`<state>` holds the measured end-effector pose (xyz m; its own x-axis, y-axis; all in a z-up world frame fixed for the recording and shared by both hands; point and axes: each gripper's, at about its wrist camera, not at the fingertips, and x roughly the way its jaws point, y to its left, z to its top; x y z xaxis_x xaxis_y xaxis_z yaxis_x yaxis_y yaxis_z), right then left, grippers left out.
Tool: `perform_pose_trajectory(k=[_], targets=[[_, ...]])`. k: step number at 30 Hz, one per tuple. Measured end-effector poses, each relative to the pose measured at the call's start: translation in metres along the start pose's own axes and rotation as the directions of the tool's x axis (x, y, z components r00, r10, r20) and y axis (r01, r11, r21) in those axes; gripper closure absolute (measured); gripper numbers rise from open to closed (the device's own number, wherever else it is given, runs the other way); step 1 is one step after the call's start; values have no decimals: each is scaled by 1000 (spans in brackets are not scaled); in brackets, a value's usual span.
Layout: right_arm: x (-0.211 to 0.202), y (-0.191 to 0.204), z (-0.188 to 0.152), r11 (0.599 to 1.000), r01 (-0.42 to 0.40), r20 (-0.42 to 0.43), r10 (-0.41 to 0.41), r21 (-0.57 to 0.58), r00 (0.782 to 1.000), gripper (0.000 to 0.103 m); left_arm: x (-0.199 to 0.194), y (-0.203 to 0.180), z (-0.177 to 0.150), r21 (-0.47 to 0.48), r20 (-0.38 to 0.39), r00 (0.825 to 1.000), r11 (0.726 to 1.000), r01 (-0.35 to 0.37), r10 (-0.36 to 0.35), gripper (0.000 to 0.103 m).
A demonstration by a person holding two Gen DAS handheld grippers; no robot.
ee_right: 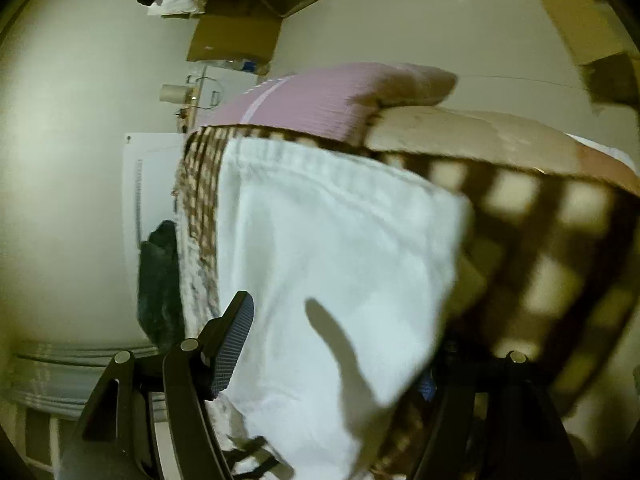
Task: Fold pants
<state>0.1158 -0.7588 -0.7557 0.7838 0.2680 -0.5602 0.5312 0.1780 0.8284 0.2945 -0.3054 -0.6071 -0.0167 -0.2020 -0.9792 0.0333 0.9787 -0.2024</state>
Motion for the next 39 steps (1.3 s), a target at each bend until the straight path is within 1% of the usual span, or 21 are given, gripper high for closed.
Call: perform_pose_trajectory(k=[1,2,4,5,7,8,9,10,11,12,13,14,15,22,24,25,28,29,32,35,39], targets=[[1,1,2,999,-30,4,30,10,1000,41,1,-2,0,1,1,1000,1000,-18,18,0],[1,2,3,996,-86,17,86,26,996,45,2,-5,0,-4,5,999,999,-35,35,0],[-1,7,3,988,-152,40,151,27,988,47,4,-8,1,-14,0,999,998,-54,54,0],[0,12,2,990,-143,40,144,-6,989,47,5,-13,-1,-15,-6,998,998,-62,62,0],[11,12,-1,996,-79,21,80,-47,997,47,6,-15,1,-22,-15,998,998,-67,66,0],[17,9,0,997,-60,7,60,-44,998,47,6,-16,2,-20,-16,998,997,-68,68,0],[27,5,0,999,-25,-9,24,-36,1000,51,6,-17,2,-20,-16,998,997,-68,68,0],[34,4,0,999,-8,-12,8,-39,1000,57,5,-17,2,-19,-14,998,998,-67,67,0],[37,6,0,999,2,-9,-3,-45,1000,60,5,-16,4,-18,-10,998,998,-66,66,0],[36,7,1,999,21,-8,-22,-50,1000,71,4,-8,5,-17,-7,998,998,-65,65,0],[36,9,0,998,43,1,-43,-51,999,87,5,-4,5,-16,-4,998,998,-64,64,0],[35,9,-2,996,71,22,-70,-44,997,91,6,-3,5,-15,0,998,998,-64,64,0],[33,9,-2,996,77,32,-76,-34,997,93,6,-3,2,-13,3,998,998,-65,65,0],[9,24,-22,993,116,95,-114,-22,989,95,3,-3,-11,7,23,998,998,-59,58,0],[3,35,-25,991,128,103,-124,-30,987,95,4,-5,-13,13,24,998,998,-58,58,0],[1,54,-30,990,132,105,-127,-41,986,95,3,-6,-14,19,23,998,998,-56,55,0],[-7,87,-37,979,168,116,-155,-114,981,96,-8,-6,-20,35,37,998,998,-46,45,0],[-28,91,-36,976,172,118,-157,-130,981,96,-13,-5,-22,40,54,997,998,-54,52,0],[-38,124,-48,962,182,125,-159,-202,979,96,-28,1,-28,60,110,990,993,-99,92,0],[-42,159,-69,936,198,133,-165,-292,977,96,-47,16,-33,40,142,985,994,-101,94,0],[-39,212,-111,884,211,128,-173,-416,977,96,-77,49,-42,-15,155,986,998,-66,68,0]])
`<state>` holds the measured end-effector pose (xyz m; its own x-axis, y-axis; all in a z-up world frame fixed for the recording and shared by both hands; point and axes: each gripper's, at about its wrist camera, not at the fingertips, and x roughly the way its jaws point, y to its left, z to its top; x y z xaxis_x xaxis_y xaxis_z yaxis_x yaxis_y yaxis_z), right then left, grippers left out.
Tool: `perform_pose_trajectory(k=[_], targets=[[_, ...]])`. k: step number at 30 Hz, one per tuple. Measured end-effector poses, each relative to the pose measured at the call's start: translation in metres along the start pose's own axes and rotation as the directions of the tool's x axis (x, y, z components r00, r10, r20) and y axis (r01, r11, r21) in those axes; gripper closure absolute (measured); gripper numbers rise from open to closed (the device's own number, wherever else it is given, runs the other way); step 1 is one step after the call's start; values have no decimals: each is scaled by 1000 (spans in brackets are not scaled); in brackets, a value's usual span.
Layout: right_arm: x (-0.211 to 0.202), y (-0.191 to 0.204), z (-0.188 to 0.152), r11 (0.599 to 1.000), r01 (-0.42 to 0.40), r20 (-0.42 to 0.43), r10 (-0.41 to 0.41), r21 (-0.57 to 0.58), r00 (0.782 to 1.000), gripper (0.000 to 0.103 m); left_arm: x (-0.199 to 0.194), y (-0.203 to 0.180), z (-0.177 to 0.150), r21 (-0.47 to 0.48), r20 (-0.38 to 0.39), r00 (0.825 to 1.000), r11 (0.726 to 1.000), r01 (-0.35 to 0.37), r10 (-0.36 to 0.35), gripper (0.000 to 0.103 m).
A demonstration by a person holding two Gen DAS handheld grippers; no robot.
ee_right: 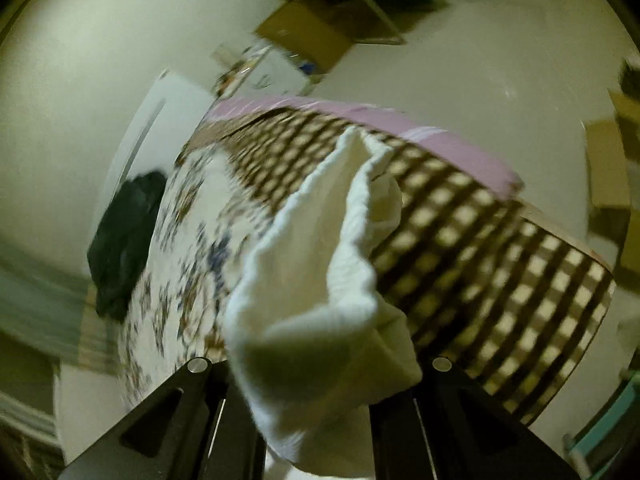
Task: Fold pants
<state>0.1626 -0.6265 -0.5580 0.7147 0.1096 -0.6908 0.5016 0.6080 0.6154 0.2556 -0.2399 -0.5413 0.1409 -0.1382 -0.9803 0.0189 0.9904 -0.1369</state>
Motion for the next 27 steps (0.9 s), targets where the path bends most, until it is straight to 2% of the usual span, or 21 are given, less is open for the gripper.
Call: perform_pose_trajectory(k=[6,9,12,14,15,17,21,22,24,25,26,27], targets=[[13,96,-58,970,-2,-58,-13,-245,998,96,-39,70,-13,-141,3,1000,990,26,-26,0],[33,138,-108,932,-23,-125,-23,-361,992,96,-54,116,-22,-221,5,999,975,37,-37,0],[57,173,-171,871,-57,-204,-50,-488,978,96,-61,151,-30,-270,14,999,962,33,-30,0],[77,193,-222,820,-89,-267,-80,-565,960,96,-63,178,-30,-304,24,1000,953,16,-9,0],[83,196,-238,807,-98,-284,-89,-583,955,96,-64,188,-30,-318,27,1000,948,8,0,0],[103,202,-283,777,-134,-349,-115,-614,930,96,-65,207,-32,-343,32,999,939,1,11,0],[124,214,-337,696,-140,-362,-183,-704,914,96,-63,238,-32,-371,43,999,928,-10,28,0],[129,214,-344,684,-136,-364,-201,-716,910,92,-62,245,-32,-381,46,999,924,-6,25,0],[147,213,-362,651,-127,-396,-285,-748,873,83,-63,253,-32,-396,53,999,918,10,12,0],[156,210,-363,651,-126,-412,-307,-749,858,71,-63,255,-31,-403,59,998,915,29,-6,0],[159,207,-363,670,-161,-470,-309,-724,827,62,-63,255,-29,-406,65,998,913,48,-23,0],[157,205,-360,701,-205,-531,-283,-683,798,40,-65,255,-28,-405,73,997,912,65,-39,0]])
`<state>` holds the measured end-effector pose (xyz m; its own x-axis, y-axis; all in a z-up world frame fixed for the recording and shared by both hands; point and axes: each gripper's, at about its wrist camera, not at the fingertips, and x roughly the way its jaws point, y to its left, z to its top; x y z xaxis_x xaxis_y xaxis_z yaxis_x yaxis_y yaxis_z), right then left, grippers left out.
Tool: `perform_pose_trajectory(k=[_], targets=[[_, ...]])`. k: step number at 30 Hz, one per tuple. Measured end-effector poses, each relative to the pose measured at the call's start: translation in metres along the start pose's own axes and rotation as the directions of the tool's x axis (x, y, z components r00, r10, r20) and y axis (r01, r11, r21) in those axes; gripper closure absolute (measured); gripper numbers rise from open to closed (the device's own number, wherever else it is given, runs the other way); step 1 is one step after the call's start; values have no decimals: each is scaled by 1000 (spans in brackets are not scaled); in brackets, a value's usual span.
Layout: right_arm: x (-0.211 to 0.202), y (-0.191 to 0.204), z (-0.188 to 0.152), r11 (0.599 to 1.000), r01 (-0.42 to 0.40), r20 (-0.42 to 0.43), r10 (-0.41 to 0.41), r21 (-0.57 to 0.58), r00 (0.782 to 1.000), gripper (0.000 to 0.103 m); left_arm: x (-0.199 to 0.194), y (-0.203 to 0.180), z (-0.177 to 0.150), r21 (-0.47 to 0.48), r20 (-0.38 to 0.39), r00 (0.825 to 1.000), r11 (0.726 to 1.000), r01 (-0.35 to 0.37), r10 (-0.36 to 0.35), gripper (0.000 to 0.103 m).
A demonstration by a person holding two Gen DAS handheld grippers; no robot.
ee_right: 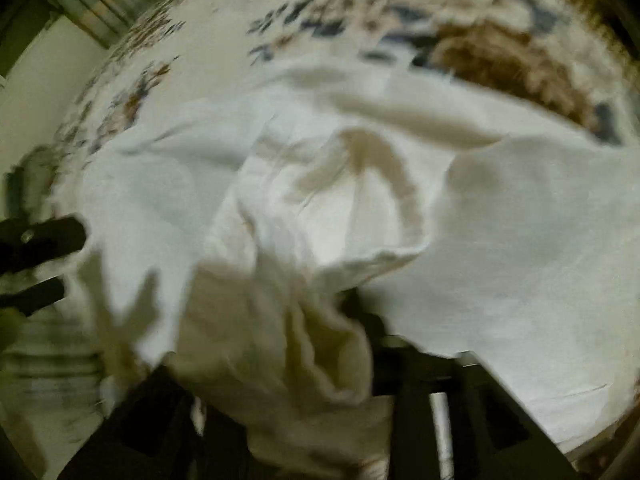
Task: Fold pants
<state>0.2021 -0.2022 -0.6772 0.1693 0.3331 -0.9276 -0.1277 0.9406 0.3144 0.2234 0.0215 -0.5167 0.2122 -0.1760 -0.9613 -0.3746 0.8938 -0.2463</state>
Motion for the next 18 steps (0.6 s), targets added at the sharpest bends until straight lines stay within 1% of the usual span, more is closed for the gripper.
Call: perform_pose_trajectory(k=[1,2,3,5,7,9,11,12,13,15,18], targets=[[-3,-6,2,999,-35,-8,35,14,999,25,0,-3,2,3,0,1000,1000,14,-14,0],[-16,-12,-3,996,-86,-5,86,33,996,20,1,-7,3,8,0,1000,1000,28,-28,0],[-23,-17,-4,994,-103,1,103,40,995,17,2,-11,4,13,-3,999,999,41,-41,0],[-48,-34,-13,987,-141,21,140,71,990,16,5,-22,5,28,-12,997,997,77,-77,0],[-70,-58,-22,981,-139,45,134,132,990,16,9,-32,5,39,-31,995,994,99,-98,0],[-82,-82,-24,969,-136,57,127,205,990,16,8,-45,4,57,-41,991,990,128,-126,0],[-90,-109,-30,950,-107,63,93,294,994,16,5,-58,2,89,-48,990,987,135,-131,0],[-93,-123,-34,939,-87,66,69,334,995,16,1,-65,0,113,-43,991,985,131,-127,0],[-95,-128,-30,931,-77,68,56,357,996,16,-3,-69,-2,129,-33,991,983,130,-126,0],[-100,-150,-36,899,-71,78,41,431,996,16,-9,-83,-6,182,-10,992,975,127,-128,0],[-96,-162,-33,877,-45,80,7,478,997,16,0,-104,-14,284,8,997,956,72,-77,0]])
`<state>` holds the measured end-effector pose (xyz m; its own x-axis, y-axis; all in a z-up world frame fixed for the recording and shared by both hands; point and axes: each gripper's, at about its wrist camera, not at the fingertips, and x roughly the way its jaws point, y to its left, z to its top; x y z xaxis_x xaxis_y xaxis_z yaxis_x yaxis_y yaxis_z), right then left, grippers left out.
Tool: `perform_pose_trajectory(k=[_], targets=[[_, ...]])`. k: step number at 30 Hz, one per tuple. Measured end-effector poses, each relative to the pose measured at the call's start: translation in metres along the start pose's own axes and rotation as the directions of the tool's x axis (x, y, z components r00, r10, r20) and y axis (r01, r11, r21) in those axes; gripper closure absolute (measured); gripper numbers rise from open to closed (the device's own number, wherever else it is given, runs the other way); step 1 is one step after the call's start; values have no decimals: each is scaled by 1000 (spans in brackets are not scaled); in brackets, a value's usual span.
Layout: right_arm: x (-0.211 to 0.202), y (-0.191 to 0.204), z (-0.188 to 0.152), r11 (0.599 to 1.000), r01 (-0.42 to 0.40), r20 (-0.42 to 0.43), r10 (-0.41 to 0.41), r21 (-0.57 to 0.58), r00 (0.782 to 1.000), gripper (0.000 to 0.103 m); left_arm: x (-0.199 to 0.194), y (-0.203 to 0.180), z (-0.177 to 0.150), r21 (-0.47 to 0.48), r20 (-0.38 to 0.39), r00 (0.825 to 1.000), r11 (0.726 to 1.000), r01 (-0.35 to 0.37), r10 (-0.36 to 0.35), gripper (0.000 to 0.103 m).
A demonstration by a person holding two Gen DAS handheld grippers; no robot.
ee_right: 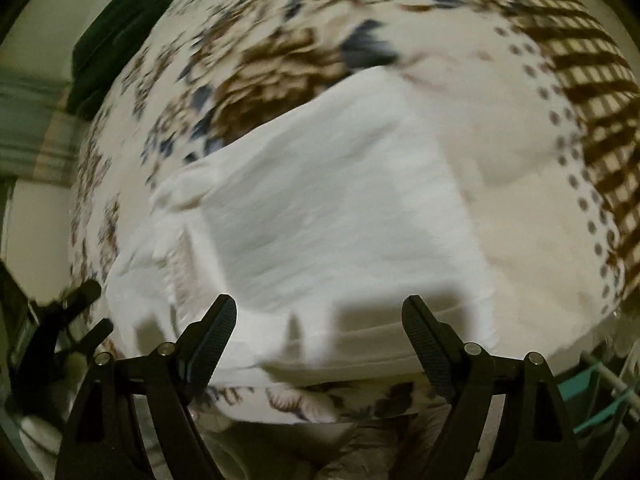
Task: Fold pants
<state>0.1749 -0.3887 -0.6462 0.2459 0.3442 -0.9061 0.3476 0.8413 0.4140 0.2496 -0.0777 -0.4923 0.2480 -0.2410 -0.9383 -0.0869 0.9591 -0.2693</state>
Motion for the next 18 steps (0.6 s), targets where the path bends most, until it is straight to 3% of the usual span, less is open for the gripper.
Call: perform_pose_trajectory(k=[4,5,6,8,10,14,18], targets=[[8,1,6,997,74,15,-74,-7,997,16,49,-21,-8,104,-59,994,991,-88,95,5],[8,3,7,996,85,16,-85,-12,996,16,60,-24,-9,132,-78,991,986,-97,108,23],[9,5,7,995,98,19,-98,-19,995,16,71,-27,-11,159,-96,989,983,-94,110,54],[9,7,9,992,125,27,-124,-27,992,16,85,-24,-12,174,-104,988,980,-96,116,84],[10,5,11,988,150,30,-149,-27,988,16,81,-10,-11,120,-95,995,993,-24,36,88],[8,-10,13,982,187,21,-187,-7,982,16,60,22,-16,17,-60,998,999,36,-35,90],[9,-26,12,977,214,-11,-214,20,977,16,63,51,-25,-150,-113,982,980,131,-148,85]])
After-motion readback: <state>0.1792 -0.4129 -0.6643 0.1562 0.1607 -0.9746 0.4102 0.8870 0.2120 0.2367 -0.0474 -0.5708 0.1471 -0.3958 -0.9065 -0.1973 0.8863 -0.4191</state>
